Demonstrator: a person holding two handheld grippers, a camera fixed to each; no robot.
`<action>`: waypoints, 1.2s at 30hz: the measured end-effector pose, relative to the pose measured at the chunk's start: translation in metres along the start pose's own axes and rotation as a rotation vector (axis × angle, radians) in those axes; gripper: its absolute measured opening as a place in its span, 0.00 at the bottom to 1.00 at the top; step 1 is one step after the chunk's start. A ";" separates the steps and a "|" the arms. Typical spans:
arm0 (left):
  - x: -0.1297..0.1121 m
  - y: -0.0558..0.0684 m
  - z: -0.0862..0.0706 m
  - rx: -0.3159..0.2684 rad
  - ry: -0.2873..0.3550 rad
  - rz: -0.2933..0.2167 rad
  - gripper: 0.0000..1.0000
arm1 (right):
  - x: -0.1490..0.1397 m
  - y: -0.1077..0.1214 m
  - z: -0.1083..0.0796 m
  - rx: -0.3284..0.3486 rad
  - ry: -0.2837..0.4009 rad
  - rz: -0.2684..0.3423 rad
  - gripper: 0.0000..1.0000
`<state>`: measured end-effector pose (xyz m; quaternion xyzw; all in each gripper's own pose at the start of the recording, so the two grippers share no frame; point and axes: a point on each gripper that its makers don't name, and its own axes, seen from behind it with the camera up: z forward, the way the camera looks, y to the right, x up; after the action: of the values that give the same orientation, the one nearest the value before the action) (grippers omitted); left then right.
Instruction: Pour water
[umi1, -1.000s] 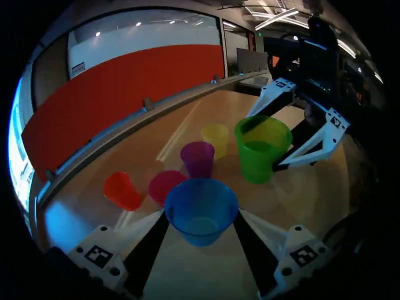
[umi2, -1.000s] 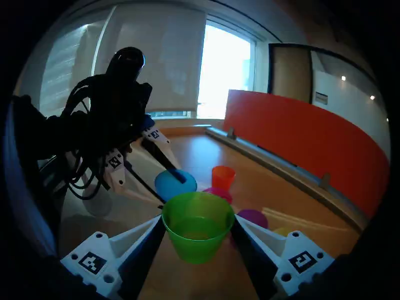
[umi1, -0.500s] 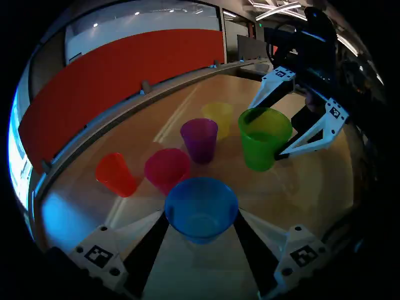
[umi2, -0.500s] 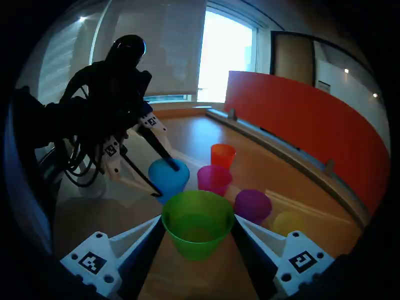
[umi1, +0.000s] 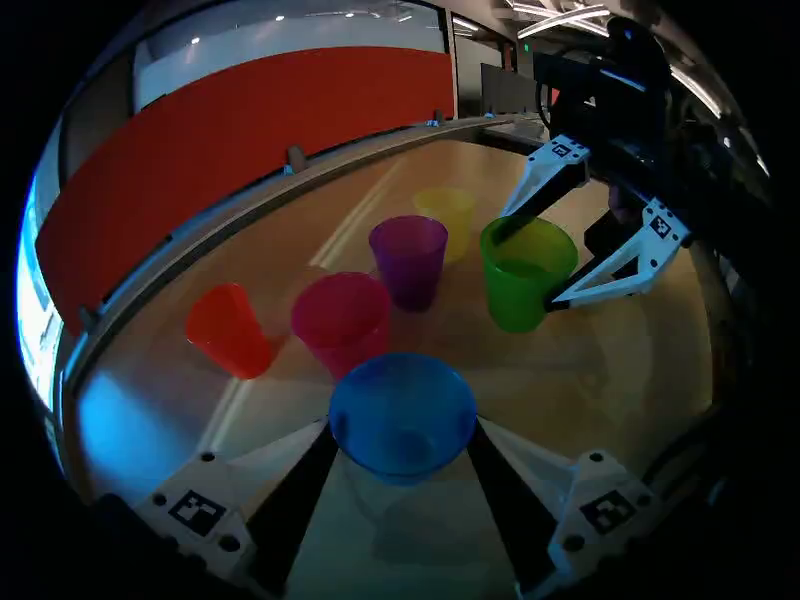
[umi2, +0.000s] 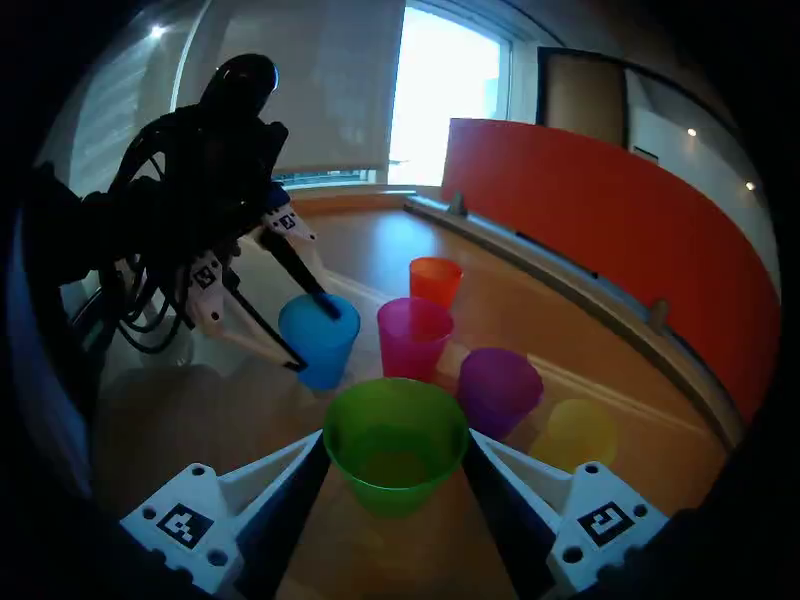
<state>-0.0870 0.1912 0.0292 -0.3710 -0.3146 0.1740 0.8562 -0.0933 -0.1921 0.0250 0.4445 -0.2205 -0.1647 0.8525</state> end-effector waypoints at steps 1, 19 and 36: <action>-0.001 0.000 0.000 -0.001 0.000 -0.001 0.87 | -0.001 0.000 0.001 -0.001 -0.002 0.000 0.91; -0.010 -0.009 0.002 -0.006 -0.004 -0.031 0.87 | -0.023 0.008 0.013 -0.015 -0.044 0.012 0.91; -0.015 -0.007 0.004 -0.020 -0.022 -0.033 0.88 | -0.032 0.013 0.009 -0.032 -0.041 0.048 0.94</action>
<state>-0.1006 0.1804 0.0303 -0.3722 -0.3317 0.1606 0.8519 -0.1246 -0.1763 0.0328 0.4217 -0.2456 -0.1567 0.8586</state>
